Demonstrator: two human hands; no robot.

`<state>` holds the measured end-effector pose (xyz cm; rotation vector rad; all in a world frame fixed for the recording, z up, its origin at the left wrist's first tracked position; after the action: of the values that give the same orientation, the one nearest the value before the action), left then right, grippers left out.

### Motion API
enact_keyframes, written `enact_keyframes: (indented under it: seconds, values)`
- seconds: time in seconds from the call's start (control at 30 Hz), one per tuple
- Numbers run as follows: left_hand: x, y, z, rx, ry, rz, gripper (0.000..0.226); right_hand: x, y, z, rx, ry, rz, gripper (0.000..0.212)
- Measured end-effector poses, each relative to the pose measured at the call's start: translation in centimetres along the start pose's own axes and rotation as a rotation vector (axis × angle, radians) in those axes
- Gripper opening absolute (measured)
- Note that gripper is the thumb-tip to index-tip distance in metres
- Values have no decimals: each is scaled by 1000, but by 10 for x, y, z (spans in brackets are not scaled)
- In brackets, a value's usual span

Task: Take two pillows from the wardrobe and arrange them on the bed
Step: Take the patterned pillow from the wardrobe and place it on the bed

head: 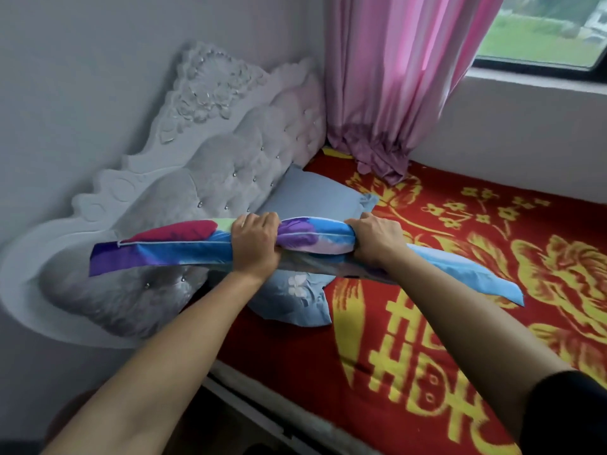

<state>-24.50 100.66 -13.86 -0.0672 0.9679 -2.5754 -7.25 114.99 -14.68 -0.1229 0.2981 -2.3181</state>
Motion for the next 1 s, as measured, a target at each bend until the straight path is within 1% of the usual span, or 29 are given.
enact_keyframes:
  seconds: [0.1, 0.17, 0.27, 0.33, 0.4, 0.47, 0.5, 0.53, 0.6, 0.63, 0.7, 0.73, 0.77, 0.8, 0.83, 0.87, 0.93, 0.97, 1.0]
  values:
    - [15, -24, -32, 17, 13, 39, 29, -2, -43, -20, -30, -7, -19, 29]
    - [27, -41, -53, 5, 34, 57, 32, 0, -73, -35, -57, 5, -41, 27]
    - [50, -65, -82, -33, 65, 136, 34, 8, -120, -55, -116, 28, -52, 27]
    - [66, -74, -101, -83, 72, 183, 30, 13, -149, -68, -179, 37, -26, 32]
    - [78, -74, -121, -138, 70, 196, 26, 16, -168, -87, -254, 8, -17, 42]
    - [82, -63, -149, -119, 77, 182, 35, 14, -171, -118, -307, -7, -96, 57]
    - [82, -56, -166, -68, 91, 175, 44, 11, -169, -140, -289, -10, -184, 67]
    - [79, -46, -186, 18, 110, 172, 57, 6, -164, -164, -244, -30, -302, 77]
    - [74, -18, -233, 276, 136, 187, 83, -1, -145, -221, -120, -160, -579, 93]
    - [73, -2, -258, 421, 121, 214, 94, -2, -135, -252, -46, -298, -712, 96]
    - [75, 38, -308, 699, 37, 243, 110, 0, -110, -313, 107, -703, -984, 94]
    - [77, 60, -329, 806, 2, 225, 113, 3, -95, -339, 170, -881, -1142, 92]
    - [79, 80, -346, 889, -14, 190, 114, 5, -78, -363, 215, -990, -1275, 89]
    - [80, 99, -360, 956, -14, 147, 112, 7, -62, -383, 256, -1032, -1343, 85]
    - [81, 115, -371, 1010, -10, 100, 108, 8, -47, -400, 302, -1051, -1362, 78]
    - [82, 127, -379, 1052, -6, 48, 103, 10, -34, -412, 341, -1063, -1367, 67]
    - [84, 138, -387, 1122, 12, -10, 95, 14, -21, -422, 397, -1069, -1354, 36]
    - [85, 139, -389, 1158, 23, -11, 93, 16, -20, -422, 407, -1051, -1320, 30]
    - [86, 138, -390, 1189, 34, -5, 89, 16, -21, -421, 414, -1028, -1280, 36]
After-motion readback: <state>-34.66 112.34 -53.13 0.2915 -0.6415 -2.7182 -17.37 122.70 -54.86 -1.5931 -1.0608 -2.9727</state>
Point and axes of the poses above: each hand's wrist, its own y-axis away from the middle knuckle, its own z-axis out of the back of the hand, x = y × z, the point moved 4 cm from there along -y, towards the middle knuckle, and after that the axes turned 14 degrees about -x, right-handed, at the moved point
